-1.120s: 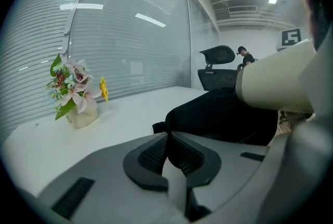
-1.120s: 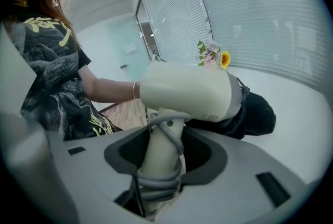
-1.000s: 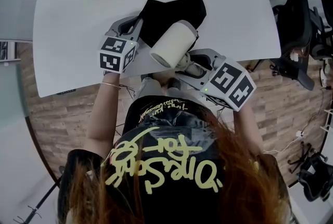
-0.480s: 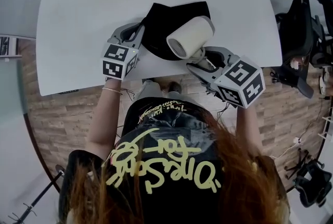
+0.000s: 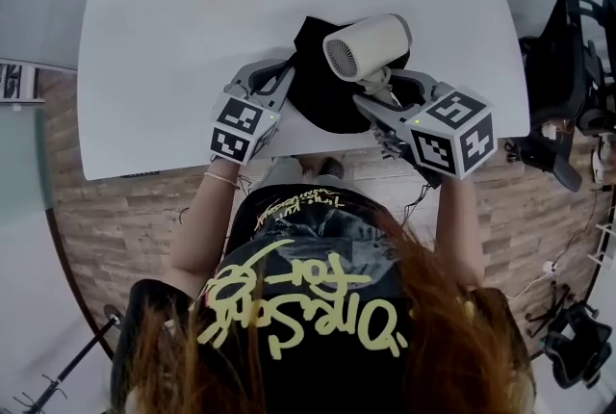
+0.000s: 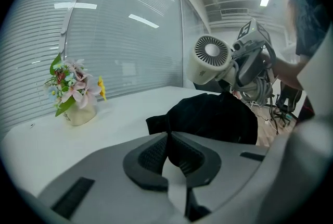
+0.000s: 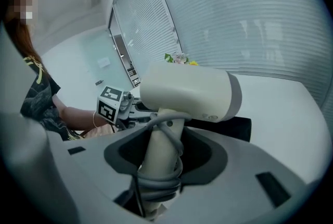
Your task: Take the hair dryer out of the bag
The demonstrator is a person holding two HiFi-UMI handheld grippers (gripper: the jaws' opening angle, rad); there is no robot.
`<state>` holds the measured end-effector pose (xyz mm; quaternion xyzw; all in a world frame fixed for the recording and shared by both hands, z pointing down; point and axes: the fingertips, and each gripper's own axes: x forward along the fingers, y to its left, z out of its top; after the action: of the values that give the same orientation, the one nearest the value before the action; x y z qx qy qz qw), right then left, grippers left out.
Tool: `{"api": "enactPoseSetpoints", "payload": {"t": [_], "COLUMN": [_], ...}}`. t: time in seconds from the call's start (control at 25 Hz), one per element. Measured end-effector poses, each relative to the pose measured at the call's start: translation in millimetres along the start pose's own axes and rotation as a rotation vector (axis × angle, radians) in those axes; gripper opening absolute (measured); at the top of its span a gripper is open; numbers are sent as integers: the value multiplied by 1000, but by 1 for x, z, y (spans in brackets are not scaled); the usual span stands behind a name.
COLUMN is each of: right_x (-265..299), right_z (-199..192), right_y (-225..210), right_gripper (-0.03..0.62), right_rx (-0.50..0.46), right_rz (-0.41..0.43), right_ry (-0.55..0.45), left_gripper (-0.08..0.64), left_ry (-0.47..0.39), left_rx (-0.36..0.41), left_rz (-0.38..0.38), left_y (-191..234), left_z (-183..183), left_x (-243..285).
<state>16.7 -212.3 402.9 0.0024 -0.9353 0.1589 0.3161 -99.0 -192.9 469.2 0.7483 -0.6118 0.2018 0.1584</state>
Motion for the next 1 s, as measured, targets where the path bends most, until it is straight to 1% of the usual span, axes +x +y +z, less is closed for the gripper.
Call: {"api": "enactPoseSetpoints", "payload": {"t": [0.24, 0.52, 1.0], "right_x": [30, 58, 83], "right_z": [11, 2, -13], "right_y": [-1, -10, -20], "right_gripper": [193, 193, 193], "right_rx": [19, 35, 30], "right_rz": [-4, -43, -109], "right_ry": [26, 91, 170], "left_gripper": [15, 15, 15], "left_ry": [-1, 6, 8], "left_rx": [0, 22, 19], "left_rz": [-53, -111, -176], "left_y": [0, 0, -3], "left_z": [-1, -5, -11], "left_x": [0, -1, -2]}}
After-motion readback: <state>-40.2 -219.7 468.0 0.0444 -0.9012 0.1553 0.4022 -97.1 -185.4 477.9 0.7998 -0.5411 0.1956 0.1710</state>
